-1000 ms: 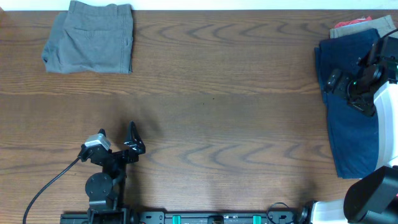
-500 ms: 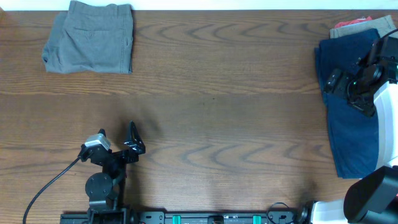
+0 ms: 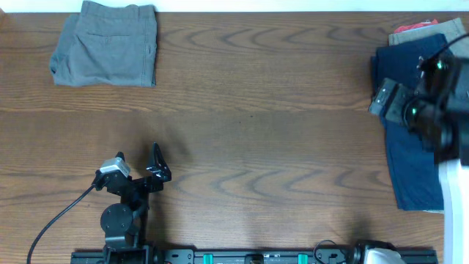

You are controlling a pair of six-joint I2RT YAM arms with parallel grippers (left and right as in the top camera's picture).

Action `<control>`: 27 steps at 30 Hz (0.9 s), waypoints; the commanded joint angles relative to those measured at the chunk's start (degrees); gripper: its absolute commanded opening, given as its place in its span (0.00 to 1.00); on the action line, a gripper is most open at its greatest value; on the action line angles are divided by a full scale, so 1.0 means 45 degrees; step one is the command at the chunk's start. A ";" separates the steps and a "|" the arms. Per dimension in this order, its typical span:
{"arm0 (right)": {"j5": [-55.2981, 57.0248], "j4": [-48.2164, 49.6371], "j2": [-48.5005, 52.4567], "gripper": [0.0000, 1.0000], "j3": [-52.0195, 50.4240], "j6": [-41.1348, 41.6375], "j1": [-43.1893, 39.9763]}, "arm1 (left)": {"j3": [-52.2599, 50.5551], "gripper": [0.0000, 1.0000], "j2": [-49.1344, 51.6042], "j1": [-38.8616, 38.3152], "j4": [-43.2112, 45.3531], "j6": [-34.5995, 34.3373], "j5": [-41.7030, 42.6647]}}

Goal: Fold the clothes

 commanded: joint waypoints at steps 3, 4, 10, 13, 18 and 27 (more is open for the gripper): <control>0.0068 -0.0015 -0.1787 0.99 -0.0015 -0.0155 0.0661 | -0.0204 0.98 -0.0078 -0.0029 -0.0471 0.0301 -0.0335; 0.0083 0.0005 -0.2152 0.99 -0.0015 -0.0160 0.0665 | -0.0204 0.98 -0.0078 -0.0029 -0.0471 0.0301 -0.0335; 0.0646 0.0291 -0.3910 0.99 -0.0345 -0.0199 0.0665 | -0.0204 0.98 -0.0078 -0.0029 -0.0471 0.0301 -0.0335; -0.0243 0.2215 -0.5221 0.99 -0.1700 -0.0209 0.0665 | -0.0204 0.98 -0.0078 -0.0029 -0.0471 0.0301 -0.0335; -0.1987 0.6431 -0.8208 0.99 -0.5999 -0.0194 0.0724 | -0.0204 0.98 -0.0078 -0.0029 -0.0471 0.0301 -0.0335; -0.2356 0.9335 -1.2560 0.99 -1.1808 0.0053 0.1137 | -0.0204 0.97 -0.0078 -0.0029 -0.0471 0.0301 -0.0335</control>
